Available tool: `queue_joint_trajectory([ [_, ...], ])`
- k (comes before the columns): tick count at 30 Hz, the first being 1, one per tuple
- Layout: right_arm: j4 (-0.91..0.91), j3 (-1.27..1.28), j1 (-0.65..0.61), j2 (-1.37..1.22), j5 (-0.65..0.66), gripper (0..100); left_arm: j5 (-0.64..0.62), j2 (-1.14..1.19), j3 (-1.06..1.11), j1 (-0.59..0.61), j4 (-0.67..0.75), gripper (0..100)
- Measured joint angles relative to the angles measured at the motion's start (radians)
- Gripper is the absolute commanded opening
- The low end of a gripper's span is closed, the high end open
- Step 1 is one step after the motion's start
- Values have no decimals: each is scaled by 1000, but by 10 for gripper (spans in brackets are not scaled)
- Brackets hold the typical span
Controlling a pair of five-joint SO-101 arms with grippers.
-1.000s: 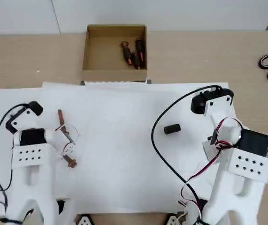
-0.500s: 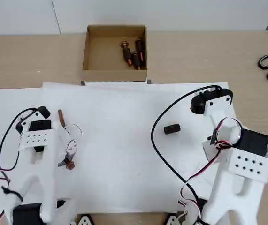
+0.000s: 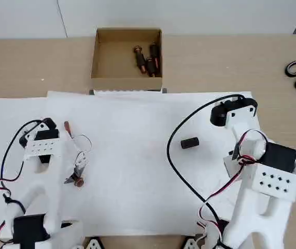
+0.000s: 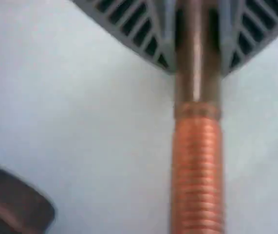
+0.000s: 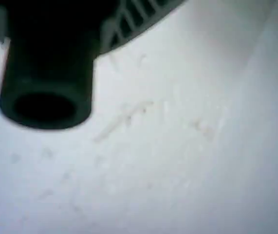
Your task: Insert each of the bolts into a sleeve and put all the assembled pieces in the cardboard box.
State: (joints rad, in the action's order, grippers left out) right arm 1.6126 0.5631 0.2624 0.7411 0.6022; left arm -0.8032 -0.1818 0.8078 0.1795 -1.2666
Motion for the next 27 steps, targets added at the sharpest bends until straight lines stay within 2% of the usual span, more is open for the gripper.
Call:
queue_joint_trajectory([
  [5, 0, 0, 0, 0, 0, 10, -81, 41, -123, 2, -109, 6],
  [12, 0, 0, 0, 0, 0, 10, -178, 55, -402, 3, -241, 6],
  [18, 0, 0, 0, 0, 0, 10, -325, 55, -500, 3, -252, 7],
  [27, 0, 20, 0, 2, 0, 10, -508, 55, -500, 78, -163, 8],
])
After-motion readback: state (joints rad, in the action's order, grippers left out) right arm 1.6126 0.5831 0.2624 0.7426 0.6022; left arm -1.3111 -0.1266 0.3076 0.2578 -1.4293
